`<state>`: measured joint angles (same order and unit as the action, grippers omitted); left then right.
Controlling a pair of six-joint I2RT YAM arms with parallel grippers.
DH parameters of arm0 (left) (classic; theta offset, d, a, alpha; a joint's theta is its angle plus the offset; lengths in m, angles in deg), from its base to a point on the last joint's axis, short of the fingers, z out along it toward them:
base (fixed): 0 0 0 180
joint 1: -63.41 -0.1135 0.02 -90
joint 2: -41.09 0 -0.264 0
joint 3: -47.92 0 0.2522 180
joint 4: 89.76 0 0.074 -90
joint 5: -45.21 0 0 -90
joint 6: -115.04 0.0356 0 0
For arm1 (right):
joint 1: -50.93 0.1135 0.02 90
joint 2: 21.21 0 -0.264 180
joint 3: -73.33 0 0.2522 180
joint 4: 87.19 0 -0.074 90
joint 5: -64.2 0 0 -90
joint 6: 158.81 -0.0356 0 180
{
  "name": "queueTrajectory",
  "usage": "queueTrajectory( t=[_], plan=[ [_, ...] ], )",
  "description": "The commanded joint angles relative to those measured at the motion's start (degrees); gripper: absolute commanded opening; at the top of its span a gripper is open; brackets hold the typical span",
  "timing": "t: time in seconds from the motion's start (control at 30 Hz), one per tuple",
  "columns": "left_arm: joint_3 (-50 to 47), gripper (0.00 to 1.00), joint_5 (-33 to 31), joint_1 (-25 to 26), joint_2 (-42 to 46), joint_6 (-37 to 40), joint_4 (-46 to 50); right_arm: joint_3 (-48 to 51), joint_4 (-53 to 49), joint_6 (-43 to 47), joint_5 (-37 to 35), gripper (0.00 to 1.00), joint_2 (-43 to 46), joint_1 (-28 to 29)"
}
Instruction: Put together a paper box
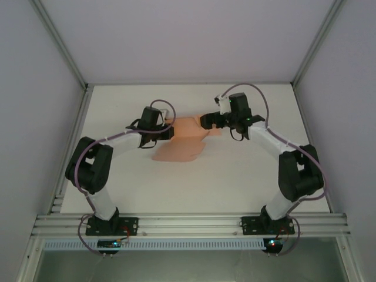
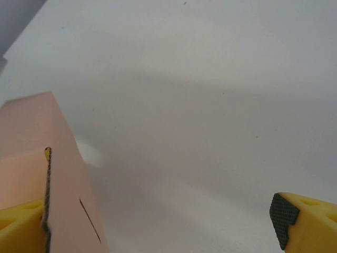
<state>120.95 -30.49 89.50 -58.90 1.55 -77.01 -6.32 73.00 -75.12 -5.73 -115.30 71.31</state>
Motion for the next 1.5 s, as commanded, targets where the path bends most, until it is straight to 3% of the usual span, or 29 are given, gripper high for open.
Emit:
queueTrajectory(
  t=[0.0, 0.17, 0.4, 0.67, 0.8, 1.0, 1.17, 1.27, 1.47],
  plan=[
    [2.40, 0.00, 2.82, 0.75, 0.27, 1.94, 0.18, -3.54, -1.05, 3.70, 1.61, 0.99, -1.45, 1.06],
    [3.81, 0.00, 3.90, 1.73, -0.63, 1.76, 0.38, -3.63, 2.79, 4.36, -2.02, 0.99, -2.43, 3.48],
    [6.08, 0.00, 4.13, 2.17, -1.53, -6.76, 0.84, 2.43, 19.75, -6.68, -29.45, 0.99, -3.25, 9.32],
    [6.21, 0.00, 3.58, 3.48, -0.61, -8.14, 1.89, 0.43, 19.15, -0.47, -52.73, 0.99, -6.22, 14.32],
    [6.39, 0.00, 3.54, 3.97, -0.39, -8.68, 2.16, -0.38, 21.32, 4.92, -60.15, 0.99, -7.66, 16.84],
    [6.33, 0.00, 4.28, 4.36, 0.17, -8.95, 2.07, -0.45, 21.66, 2.90, -59.34, 0.99, -8.05, 17.21],
    [5.99, 0.00, 4.90, 4.96, 0.80, -6.69, 1.93, 2.18, 26.18, 4.89, -44.70, 0.99, -7.62, 16.37],
    [5.48, 0.00, 2.52, 4.92, 0.78, -5.68, 2.37, 2.66, 22.99, 4.42, -38.19, 0.99, -5.61, 15.25],
    [3.94, 0.00, -0.39, 3.56, 0.29, -4.13, 2.03, 7.52, 13.92, 4.15, -37.50, 0.99, 5.05, 12.42]
  ],
)
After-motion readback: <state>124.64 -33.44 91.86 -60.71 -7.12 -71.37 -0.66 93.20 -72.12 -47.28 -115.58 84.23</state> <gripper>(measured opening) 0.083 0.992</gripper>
